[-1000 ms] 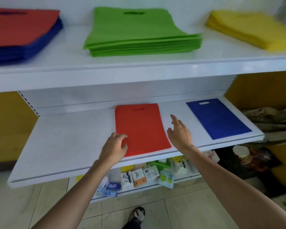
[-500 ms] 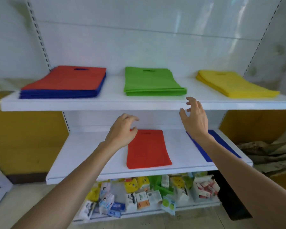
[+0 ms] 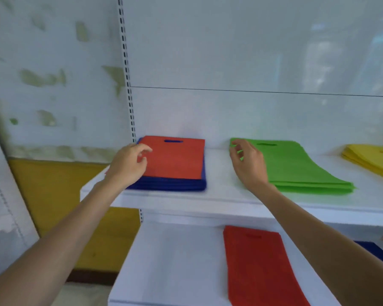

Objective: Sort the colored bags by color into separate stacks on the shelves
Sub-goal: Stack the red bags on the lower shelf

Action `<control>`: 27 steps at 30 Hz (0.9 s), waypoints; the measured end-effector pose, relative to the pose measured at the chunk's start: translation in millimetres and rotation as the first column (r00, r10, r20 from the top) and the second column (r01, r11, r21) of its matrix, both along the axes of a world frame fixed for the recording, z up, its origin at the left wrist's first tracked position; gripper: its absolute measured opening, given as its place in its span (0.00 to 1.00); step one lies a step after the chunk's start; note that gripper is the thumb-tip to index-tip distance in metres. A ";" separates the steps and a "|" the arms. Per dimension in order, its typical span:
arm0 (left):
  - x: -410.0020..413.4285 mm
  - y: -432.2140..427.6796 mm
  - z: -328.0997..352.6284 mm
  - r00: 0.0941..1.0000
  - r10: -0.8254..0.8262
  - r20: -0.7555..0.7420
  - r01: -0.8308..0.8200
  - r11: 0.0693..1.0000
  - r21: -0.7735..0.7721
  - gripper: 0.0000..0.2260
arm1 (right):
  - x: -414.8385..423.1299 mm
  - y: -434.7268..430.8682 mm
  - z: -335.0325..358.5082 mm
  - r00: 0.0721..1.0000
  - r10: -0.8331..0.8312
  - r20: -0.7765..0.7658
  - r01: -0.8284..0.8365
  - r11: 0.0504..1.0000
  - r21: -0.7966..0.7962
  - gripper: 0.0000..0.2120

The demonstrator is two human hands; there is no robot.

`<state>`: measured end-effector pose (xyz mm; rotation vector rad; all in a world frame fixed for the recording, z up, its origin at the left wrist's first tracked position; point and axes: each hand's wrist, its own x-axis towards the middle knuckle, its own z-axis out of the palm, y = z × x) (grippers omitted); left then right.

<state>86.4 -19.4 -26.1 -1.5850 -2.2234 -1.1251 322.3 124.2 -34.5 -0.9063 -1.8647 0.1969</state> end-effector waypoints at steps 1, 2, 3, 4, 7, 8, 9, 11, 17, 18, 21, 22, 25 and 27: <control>-19.9 5.0 -0.3 0.999 0.022 0.037 -0.021 0.999 -0.028 0.14 | -14.9 6.6 2.4 1.000 0.011 -0.006 -0.011 1.000 0.002 0.10; -38.7 10.1 -2.8 0.997 0.046 0.070 -0.042 0.997 -0.064 0.14 | -29.1 13.2 3.9 1.000 0.018 -0.003 -0.018 1.000 -0.003 0.10; -55.6 15.2 -6.5 0.993 0.072 0.096 -0.063 0.993 -0.096 0.14 | -43.0 19.7 4.1 1.000 0.021 0.012 -0.021 0.999 -0.024 0.10; -70.4 20.4 -10.8 0.988 0.097 0.119 -0.083 0.990 -0.117 0.13 | -56.5 27.0 3.1 0.999 0.020 0.037 -0.018 0.998 -0.068 0.11; -98.1 36.4 -20.0 0.963 0.172 0.209 -0.144 0.980 -0.139 0.15 | -90.9 57.6 -8.1 0.989 -0.007 0.149 0.054 0.949 -0.312 0.17; -103.4 41.9 -22.2 0.952 0.194 0.235 -0.163 0.976 -0.146 0.16 | -98.9 66.9 -13.8 0.983 -0.021 0.182 0.092 0.916 -0.391 0.19; -107.4 47.0 -25.0 0.944 0.209 0.256 -0.172 0.972 -0.157 0.17 | -105.4 74.9 -20.6 0.978 -0.036 0.206 0.128 0.882 -0.453 0.22; -111.8 54.6 -33.1 0.927 0.212 0.310 -0.169 0.973 -0.159 0.15 | -113.6 84.9 -34.1 0.964 -0.084 0.250 0.205 0.838 -0.506 0.25; -120.9 60.6 -47.4 0.881 0.207 0.425 -0.201 0.978 -0.059 0.13 | -116.4 91.2 -38.0 0.975 -0.089 0.204 0.183 0.842 -0.508 0.14; -120.9 61.4 -47.1 0.885 0.202 0.420 -0.200 0.979 -0.050 0.12 | -116.2 90.2 -37.4 0.982 -0.085 0.166 0.158 0.853 -0.498 0.12; -118.6 61.5 -44.9 0.914 0.196 0.356 -0.206 0.978 -0.011 0.08 | -117.5 85.0 -37.5 0.978 -0.108 0.181 0.167 0.922 -0.350 0.09; -117.7 60.1 -44.0 0.927 0.192 0.322 -0.206 0.979 0.009 0.07 | -118.1 83.6 -37.7 0.975 -0.114 0.189 0.165 0.946 -0.279 0.08; -114.2 55.6 -42.1 0.953 0.191 0.235 -0.210 0.976 0.058 0.03 | -118.4 79.4 -36.8 0.987 -0.086 0.135 0.108 0.980 -0.165 0.06; -111.8 53.0 -39.7 0.960 0.224 0.167 -0.241 0.967 0.089 0.03 | -117.9 75.6 -34.8 0.994 -0.064 0.088 0.075 0.988 -0.133 0.06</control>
